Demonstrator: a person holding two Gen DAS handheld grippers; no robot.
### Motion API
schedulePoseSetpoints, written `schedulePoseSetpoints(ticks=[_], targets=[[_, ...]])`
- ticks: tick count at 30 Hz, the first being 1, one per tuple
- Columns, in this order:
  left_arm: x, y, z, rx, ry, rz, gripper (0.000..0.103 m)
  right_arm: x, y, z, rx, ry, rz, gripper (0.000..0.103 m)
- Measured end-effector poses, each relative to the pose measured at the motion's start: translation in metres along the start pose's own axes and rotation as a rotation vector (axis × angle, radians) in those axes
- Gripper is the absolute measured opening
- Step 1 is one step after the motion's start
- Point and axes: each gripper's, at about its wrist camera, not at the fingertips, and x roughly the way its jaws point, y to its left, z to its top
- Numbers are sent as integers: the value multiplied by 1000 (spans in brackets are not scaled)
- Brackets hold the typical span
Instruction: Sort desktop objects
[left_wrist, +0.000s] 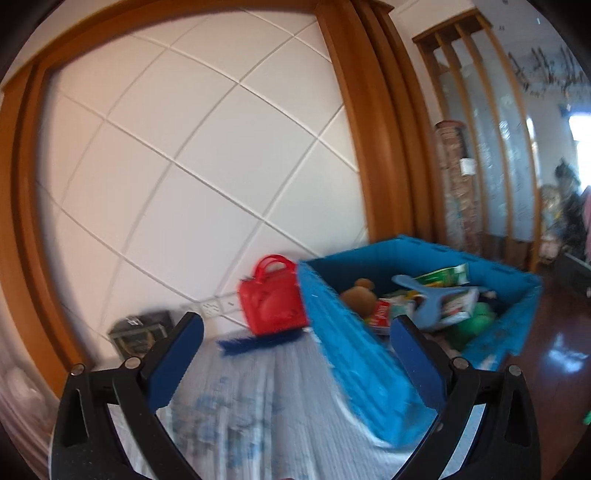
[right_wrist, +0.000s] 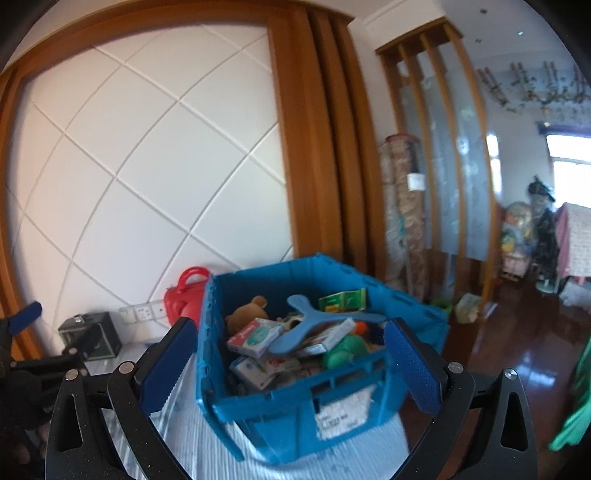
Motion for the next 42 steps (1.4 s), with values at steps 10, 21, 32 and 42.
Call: schedulePoseSetpoints(ticks=[10, 21, 32, 42], targets=[[-52, -44, 6, 17, -13, -104, 102, -46, -33, -9, 7, 46, -28, 103], [-66, -62, -1, -4, 6, -99, 102, -57, -46, -9, -43, 42, -33, 103], [-66, -49, -8, -19, 31, -89, 102, -46, -32, -17, -51, 69, 38, 103], [-55, -35, -11, -35, 52, -67, 102, -33, -20, -23, -47, 96, 72, 103]])
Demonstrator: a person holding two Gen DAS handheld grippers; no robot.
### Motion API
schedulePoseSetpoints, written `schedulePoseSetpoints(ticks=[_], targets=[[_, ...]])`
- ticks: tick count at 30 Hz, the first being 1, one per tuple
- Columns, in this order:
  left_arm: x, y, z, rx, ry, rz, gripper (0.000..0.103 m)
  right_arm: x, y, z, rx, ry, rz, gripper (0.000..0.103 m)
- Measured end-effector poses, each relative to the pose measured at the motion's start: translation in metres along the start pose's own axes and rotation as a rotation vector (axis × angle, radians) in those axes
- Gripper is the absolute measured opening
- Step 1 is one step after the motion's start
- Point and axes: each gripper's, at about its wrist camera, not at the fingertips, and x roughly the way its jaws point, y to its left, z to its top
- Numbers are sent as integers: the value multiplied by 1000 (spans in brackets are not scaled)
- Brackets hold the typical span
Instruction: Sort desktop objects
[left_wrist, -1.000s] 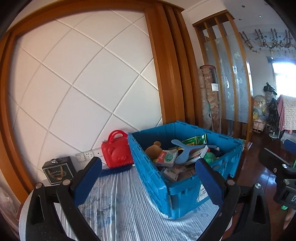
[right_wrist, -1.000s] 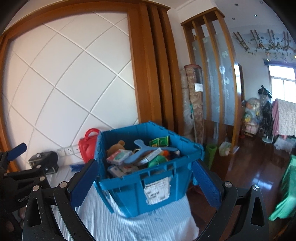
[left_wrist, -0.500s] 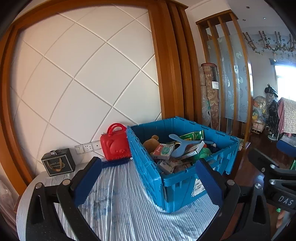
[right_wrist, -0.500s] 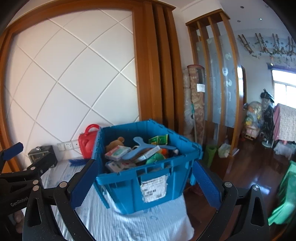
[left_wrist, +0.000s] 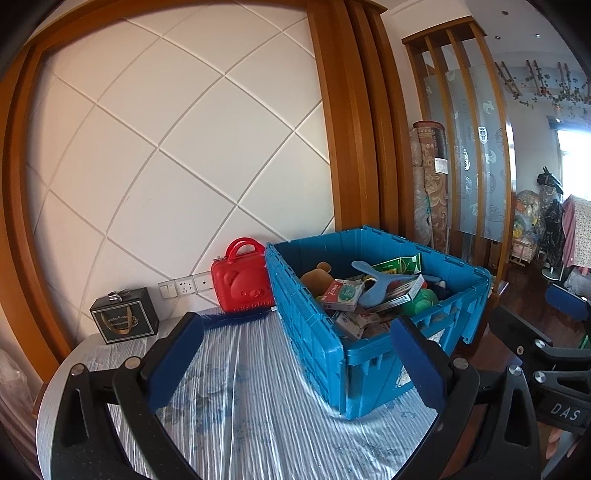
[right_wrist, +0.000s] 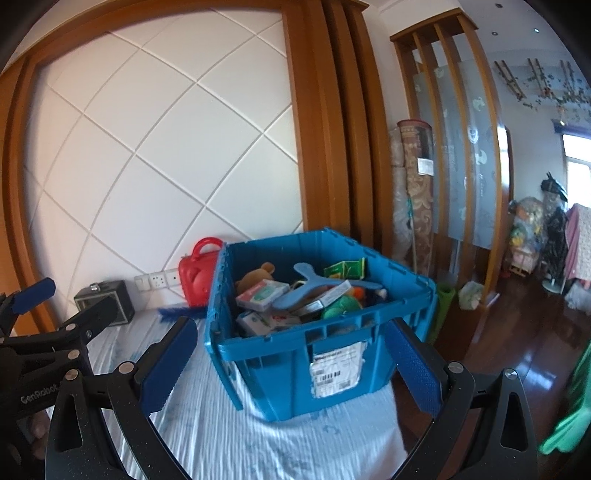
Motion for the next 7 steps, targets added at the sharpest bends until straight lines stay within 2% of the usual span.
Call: schedulePoseSetpoints(ticks=[3, 7], targets=[[1, 1, -2, 5, -20, -22, 102, 4, 2, 0, 2, 2, 5, 103], [0, 0, -1, 17, -51, 3, 102, 8, 1, 2, 4, 1, 8, 103]])
